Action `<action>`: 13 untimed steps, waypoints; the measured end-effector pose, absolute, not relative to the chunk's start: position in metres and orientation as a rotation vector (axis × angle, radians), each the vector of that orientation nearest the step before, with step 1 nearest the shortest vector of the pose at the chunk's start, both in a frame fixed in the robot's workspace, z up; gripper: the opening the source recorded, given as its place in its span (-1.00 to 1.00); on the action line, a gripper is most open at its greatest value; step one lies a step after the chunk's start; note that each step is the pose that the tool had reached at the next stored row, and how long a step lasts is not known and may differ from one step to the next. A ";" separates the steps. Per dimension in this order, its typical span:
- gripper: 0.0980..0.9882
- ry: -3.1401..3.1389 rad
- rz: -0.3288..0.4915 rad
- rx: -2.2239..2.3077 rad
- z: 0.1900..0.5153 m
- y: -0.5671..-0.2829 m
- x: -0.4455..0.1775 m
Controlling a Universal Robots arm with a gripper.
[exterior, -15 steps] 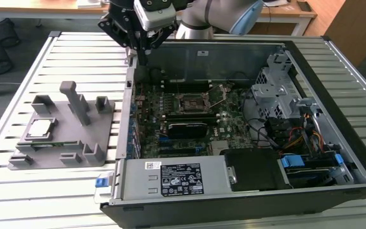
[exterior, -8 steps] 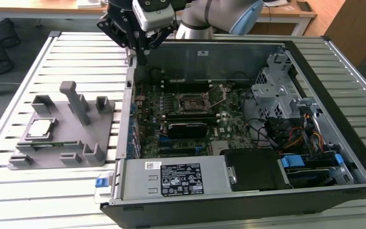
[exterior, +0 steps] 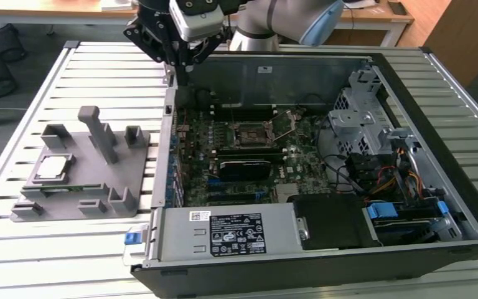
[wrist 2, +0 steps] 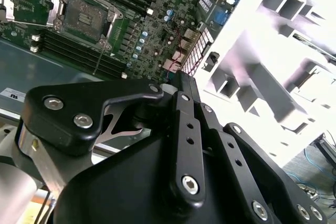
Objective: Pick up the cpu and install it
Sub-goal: 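Reach for the cpu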
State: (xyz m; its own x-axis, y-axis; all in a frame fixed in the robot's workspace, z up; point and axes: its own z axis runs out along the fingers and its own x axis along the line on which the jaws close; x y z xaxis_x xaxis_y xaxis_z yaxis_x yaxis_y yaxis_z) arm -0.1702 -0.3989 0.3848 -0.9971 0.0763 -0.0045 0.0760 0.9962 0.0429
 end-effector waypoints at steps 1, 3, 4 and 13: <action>-0.98 3.132 0.067 0.119 0.385 -0.399 -0.171; -0.98 3.132 0.067 0.119 0.385 -0.399 -0.173; -0.98 3.133 0.067 0.119 0.385 -0.399 -0.174; -0.98 3.132 0.067 0.119 0.385 -0.399 -0.184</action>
State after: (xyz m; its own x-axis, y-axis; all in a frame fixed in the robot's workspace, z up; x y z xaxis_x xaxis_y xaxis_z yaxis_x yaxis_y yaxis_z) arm -0.1843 -0.3989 0.3846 -0.9971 0.0762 -0.0045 0.0760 0.9962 0.0429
